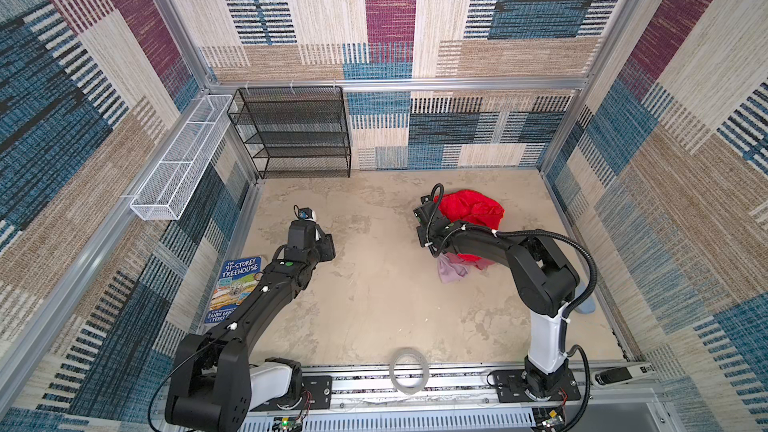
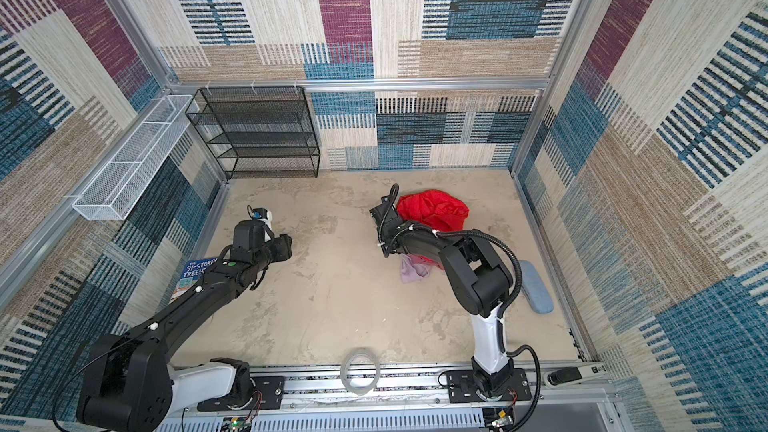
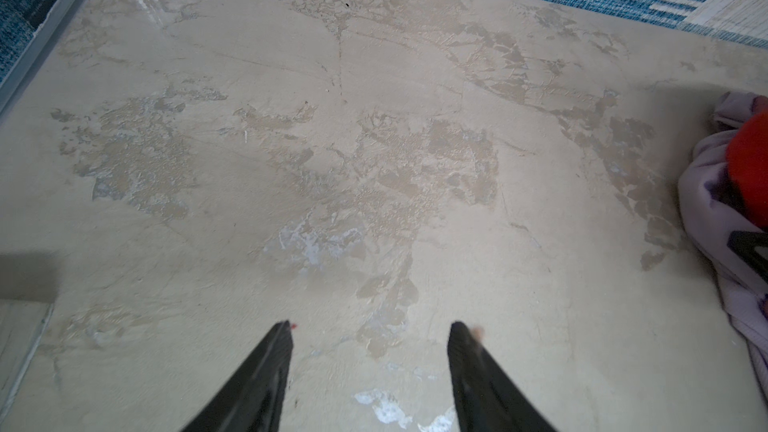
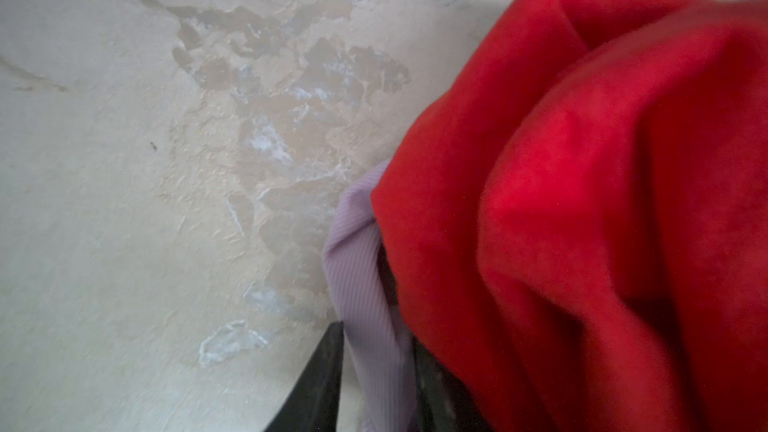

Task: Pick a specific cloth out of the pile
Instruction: 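Reach the right gripper into the pile and pinch the lavender shirt under the red cloth, then lift the lavender shirt with the right gripper, pulling it out of the pile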

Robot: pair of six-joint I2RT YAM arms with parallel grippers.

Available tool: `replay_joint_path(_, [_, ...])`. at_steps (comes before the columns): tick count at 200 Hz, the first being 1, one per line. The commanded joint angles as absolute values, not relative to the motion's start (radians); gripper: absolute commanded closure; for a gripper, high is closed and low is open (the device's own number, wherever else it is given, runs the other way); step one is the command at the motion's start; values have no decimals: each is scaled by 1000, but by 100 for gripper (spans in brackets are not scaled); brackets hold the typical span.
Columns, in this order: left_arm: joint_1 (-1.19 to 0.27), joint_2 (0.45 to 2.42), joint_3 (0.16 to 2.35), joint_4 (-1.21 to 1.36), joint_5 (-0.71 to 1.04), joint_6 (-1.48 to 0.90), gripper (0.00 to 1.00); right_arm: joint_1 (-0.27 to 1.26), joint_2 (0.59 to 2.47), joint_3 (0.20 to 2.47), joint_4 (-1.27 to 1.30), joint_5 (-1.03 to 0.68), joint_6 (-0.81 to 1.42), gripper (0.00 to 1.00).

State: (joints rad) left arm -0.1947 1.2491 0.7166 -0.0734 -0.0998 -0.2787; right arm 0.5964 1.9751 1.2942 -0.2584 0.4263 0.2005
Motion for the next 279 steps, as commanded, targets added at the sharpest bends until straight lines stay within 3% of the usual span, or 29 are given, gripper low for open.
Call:
replay_joint_path(1, [-195, 1256, 721, -71, -106, -263, 37, 598, 1980, 1305, -249, 467, 208, 73])
replay_joint_path(99, [-195, 1270, 728, -69, -105, -255, 37, 605, 2014, 1330, -287, 486, 218, 77])
replay_joint_path(124, [-195, 1271, 728, -71, -107, -255, 37, 605, 2011, 1330, -287, 492, 221, 100])
replay_joint_path(213, [-195, 1236, 738, -98, -120, -250, 37, 586, 1801, 1238, -217, 393, 245, 100])
replay_joint_path(279, [-195, 1221, 744, -116, -113, -257, 37, 454, 1617, 1164, -175, 241, 254, 100])
